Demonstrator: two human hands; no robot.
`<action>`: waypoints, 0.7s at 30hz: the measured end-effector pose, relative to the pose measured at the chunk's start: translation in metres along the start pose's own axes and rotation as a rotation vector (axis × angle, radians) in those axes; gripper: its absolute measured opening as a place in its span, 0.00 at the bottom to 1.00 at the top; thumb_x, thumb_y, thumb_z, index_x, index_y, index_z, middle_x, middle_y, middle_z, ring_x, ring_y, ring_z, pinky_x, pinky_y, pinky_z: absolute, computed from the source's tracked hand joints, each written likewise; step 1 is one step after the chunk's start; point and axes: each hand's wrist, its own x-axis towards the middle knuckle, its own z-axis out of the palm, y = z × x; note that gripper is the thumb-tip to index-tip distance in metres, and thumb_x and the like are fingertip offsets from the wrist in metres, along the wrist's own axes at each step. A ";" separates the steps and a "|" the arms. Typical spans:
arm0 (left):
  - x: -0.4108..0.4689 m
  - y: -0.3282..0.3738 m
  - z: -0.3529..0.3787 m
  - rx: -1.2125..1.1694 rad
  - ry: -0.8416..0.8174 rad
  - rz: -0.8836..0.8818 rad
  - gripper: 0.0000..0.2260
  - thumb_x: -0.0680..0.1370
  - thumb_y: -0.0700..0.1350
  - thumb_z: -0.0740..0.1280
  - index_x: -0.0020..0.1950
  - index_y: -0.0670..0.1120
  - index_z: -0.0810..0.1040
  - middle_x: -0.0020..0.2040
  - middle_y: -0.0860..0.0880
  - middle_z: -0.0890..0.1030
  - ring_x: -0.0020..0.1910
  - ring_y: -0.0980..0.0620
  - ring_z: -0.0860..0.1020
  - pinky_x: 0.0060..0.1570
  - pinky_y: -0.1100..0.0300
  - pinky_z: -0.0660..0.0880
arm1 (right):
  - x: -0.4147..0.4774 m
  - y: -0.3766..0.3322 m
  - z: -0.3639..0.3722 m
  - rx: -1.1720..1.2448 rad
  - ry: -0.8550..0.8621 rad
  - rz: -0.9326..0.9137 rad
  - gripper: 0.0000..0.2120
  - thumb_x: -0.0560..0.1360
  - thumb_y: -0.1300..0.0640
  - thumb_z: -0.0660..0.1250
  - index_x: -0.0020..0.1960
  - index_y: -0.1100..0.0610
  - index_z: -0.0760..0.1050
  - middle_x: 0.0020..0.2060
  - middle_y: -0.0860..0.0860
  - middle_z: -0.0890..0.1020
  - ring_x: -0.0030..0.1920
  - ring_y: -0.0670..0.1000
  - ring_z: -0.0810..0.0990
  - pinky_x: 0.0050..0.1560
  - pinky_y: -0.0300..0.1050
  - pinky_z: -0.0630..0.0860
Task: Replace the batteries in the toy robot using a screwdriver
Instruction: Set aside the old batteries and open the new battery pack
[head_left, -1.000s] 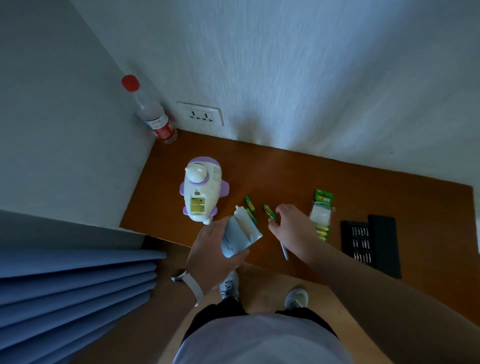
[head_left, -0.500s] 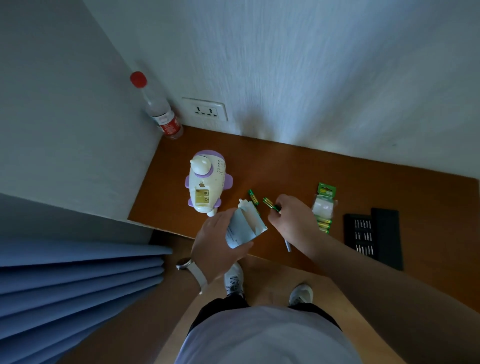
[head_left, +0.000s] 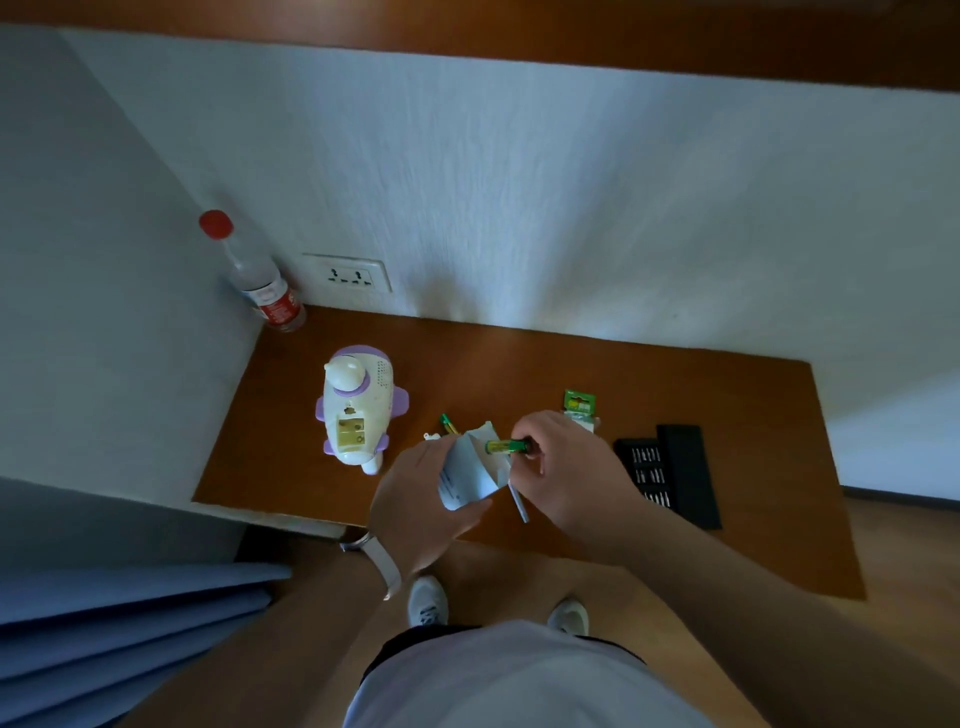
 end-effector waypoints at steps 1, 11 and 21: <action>0.001 0.001 -0.001 0.002 0.000 0.015 0.35 0.67 0.58 0.79 0.70 0.49 0.71 0.63 0.51 0.78 0.61 0.52 0.75 0.58 0.59 0.75 | 0.000 0.000 -0.001 -0.015 -0.001 0.000 0.06 0.78 0.52 0.64 0.54 0.50 0.73 0.47 0.44 0.74 0.43 0.43 0.73 0.40 0.34 0.71; 0.007 -0.012 -0.009 0.012 -0.049 0.037 0.37 0.67 0.66 0.73 0.72 0.52 0.69 0.63 0.54 0.78 0.61 0.54 0.75 0.62 0.58 0.76 | 0.001 -0.015 0.013 0.041 -0.084 -0.020 0.09 0.78 0.53 0.65 0.58 0.51 0.74 0.48 0.43 0.73 0.43 0.42 0.72 0.41 0.33 0.69; -0.001 -0.026 -0.022 -0.024 -0.019 -0.034 0.34 0.70 0.59 0.77 0.72 0.53 0.68 0.66 0.55 0.76 0.66 0.54 0.72 0.66 0.54 0.75 | 0.014 -0.011 0.027 0.188 -0.040 0.045 0.08 0.78 0.49 0.65 0.55 0.51 0.75 0.41 0.44 0.75 0.41 0.45 0.74 0.41 0.39 0.73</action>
